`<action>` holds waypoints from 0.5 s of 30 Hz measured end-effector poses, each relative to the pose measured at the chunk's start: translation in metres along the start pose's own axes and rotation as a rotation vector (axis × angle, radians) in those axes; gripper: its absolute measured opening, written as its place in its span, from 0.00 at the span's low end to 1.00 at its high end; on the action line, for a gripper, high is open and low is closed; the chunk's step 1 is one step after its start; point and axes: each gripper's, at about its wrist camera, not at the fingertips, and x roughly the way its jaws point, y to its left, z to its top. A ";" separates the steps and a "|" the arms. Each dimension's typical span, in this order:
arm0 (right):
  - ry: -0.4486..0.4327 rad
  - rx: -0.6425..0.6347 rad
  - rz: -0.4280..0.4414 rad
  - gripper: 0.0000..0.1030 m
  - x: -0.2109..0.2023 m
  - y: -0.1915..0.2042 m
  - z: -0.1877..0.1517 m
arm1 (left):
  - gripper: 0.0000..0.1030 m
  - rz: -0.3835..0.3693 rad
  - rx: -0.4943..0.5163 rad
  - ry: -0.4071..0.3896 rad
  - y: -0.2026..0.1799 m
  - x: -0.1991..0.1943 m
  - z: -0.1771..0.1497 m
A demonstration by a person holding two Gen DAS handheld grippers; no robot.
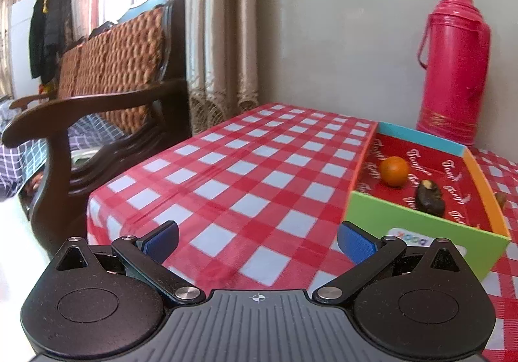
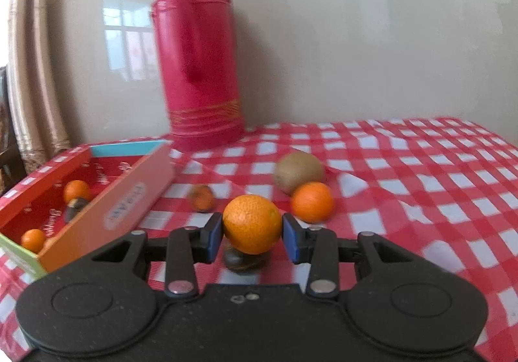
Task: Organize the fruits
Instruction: 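Carry the orange with the right gripper into the box and open it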
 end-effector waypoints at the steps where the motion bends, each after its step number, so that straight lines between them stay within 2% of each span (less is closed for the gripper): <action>1: -0.002 -0.009 0.005 0.30 0.000 0.004 0.000 | 1.00 0.005 -0.005 0.002 0.003 0.001 0.000; 15: -0.046 -0.062 0.089 0.30 0.001 0.040 0.000 | 1.00 0.051 -0.026 0.011 0.032 0.002 -0.005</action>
